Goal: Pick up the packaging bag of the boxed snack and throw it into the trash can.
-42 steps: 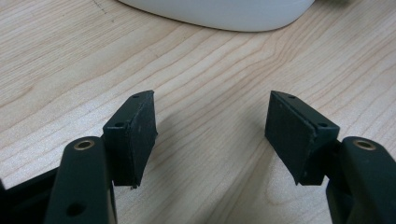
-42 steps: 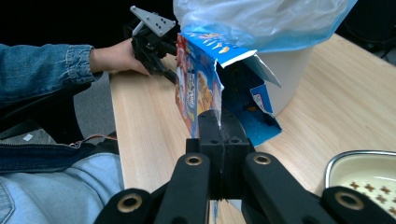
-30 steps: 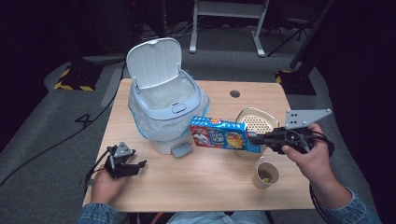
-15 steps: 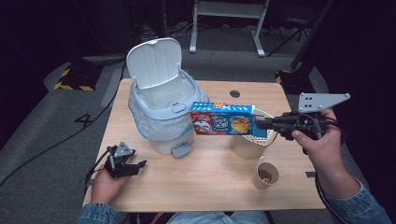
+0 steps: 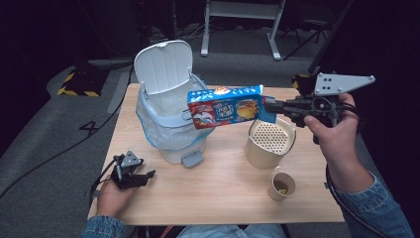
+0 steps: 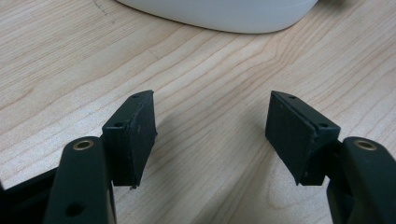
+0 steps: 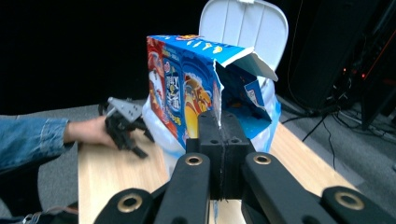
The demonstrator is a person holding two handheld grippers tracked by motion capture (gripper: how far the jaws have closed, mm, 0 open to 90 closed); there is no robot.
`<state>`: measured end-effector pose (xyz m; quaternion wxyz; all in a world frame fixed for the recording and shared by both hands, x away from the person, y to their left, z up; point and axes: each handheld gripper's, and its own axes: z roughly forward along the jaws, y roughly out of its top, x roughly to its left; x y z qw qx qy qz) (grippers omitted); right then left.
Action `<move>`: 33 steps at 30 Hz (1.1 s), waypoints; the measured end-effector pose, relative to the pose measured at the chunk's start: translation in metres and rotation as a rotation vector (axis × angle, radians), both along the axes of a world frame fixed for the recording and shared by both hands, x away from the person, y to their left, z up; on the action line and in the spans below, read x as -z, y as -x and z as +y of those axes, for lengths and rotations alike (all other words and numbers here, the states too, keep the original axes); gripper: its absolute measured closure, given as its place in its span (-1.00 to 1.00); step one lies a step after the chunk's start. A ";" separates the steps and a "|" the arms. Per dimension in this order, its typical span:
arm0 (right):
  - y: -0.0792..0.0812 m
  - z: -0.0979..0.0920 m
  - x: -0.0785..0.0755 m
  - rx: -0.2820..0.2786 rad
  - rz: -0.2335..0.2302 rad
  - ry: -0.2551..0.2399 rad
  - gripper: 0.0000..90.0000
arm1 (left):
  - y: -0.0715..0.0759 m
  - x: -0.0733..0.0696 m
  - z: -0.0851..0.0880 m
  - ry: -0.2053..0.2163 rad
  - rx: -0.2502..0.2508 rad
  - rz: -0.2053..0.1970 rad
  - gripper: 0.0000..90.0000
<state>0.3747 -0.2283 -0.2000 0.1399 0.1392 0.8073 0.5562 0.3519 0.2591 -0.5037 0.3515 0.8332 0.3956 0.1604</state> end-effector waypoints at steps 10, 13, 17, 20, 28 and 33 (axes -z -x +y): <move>-0.033 0.042 0.005 0.024 0.012 -0.036 1.00 | 0.000 0.000 0.000 0.000 0.000 0.000 -0.25; -0.042 0.051 0.005 0.044 -0.008 -0.014 1.00 | 0.000 0.000 0.000 0.001 -0.001 0.000 -0.25; -0.053 0.066 0.003 0.062 -0.033 0.034 1.00 | 0.000 0.000 0.000 0.000 -0.001 0.000 -0.25; -0.058 0.074 0.001 0.063 -0.036 0.045 1.00 | 0.000 0.000 0.000 0.000 -0.001 0.000 -0.25; -0.066 0.090 0.004 0.046 -0.039 0.059 1.00 | 0.000 0.000 0.000 0.000 0.000 0.000 -0.25; -0.069 0.094 -0.002 0.051 -0.056 0.089 1.00 | 0.000 0.000 0.000 0.000 0.000 0.000 -0.25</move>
